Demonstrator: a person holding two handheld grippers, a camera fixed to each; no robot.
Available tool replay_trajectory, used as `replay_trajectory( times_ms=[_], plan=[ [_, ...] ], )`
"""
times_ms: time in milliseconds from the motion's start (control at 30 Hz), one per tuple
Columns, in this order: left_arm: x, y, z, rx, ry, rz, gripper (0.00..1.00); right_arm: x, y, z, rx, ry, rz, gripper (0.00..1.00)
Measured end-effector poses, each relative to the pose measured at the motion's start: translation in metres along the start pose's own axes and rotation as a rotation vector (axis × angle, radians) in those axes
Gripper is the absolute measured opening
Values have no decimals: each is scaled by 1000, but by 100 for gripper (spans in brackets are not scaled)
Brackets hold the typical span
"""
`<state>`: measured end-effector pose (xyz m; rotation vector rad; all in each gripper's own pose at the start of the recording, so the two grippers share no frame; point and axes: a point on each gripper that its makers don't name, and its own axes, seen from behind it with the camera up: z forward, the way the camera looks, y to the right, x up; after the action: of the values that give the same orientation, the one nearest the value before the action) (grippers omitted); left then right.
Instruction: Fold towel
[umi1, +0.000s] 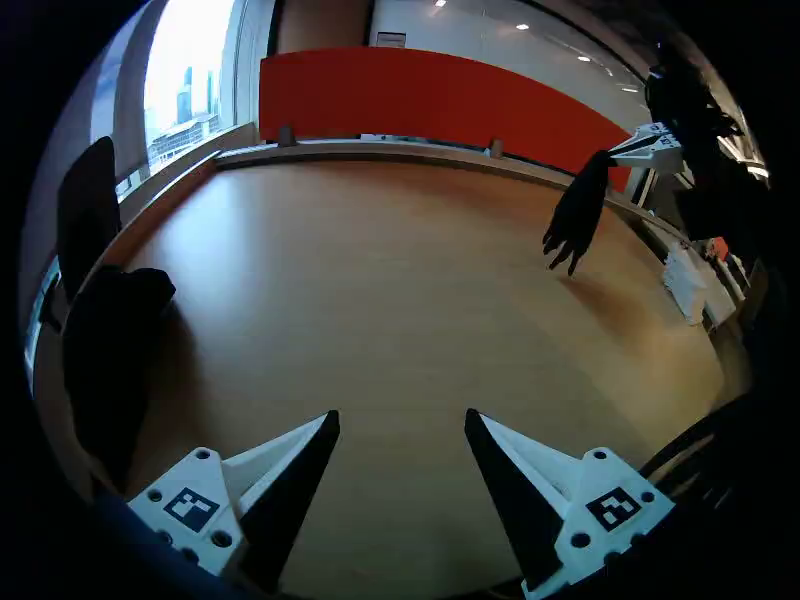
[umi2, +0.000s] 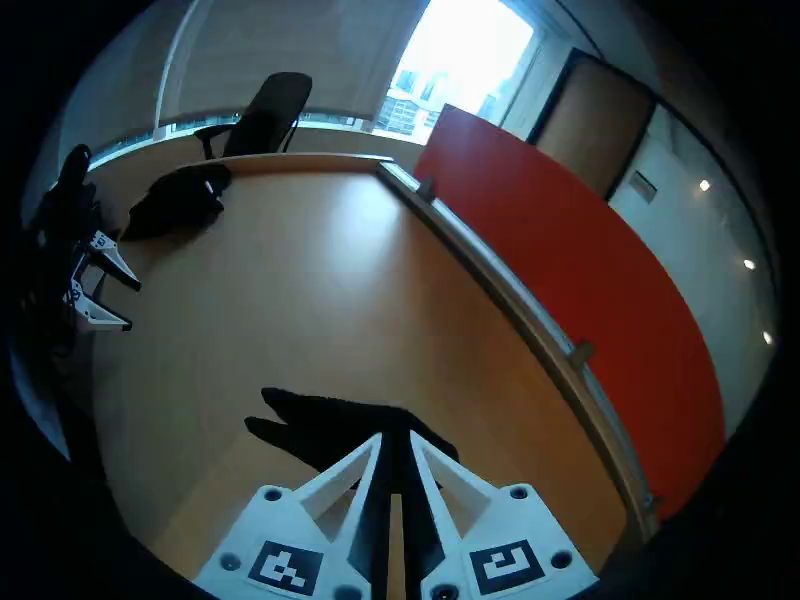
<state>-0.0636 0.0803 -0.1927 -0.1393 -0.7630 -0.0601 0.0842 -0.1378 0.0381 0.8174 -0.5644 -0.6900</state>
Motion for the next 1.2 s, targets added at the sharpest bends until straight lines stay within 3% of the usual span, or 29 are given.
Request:
replay_trajectory(
  times_ms=[400, 1200],
  plan=[
    [2, 5, 2, -16, -8, 9, 93, -29, 33, -27, -47, -22, 71, 4],
    [5, 11, 3, -7, -23, 18, 93, -126, 113, -78, -109, -166, 136, 4]
  ],
)
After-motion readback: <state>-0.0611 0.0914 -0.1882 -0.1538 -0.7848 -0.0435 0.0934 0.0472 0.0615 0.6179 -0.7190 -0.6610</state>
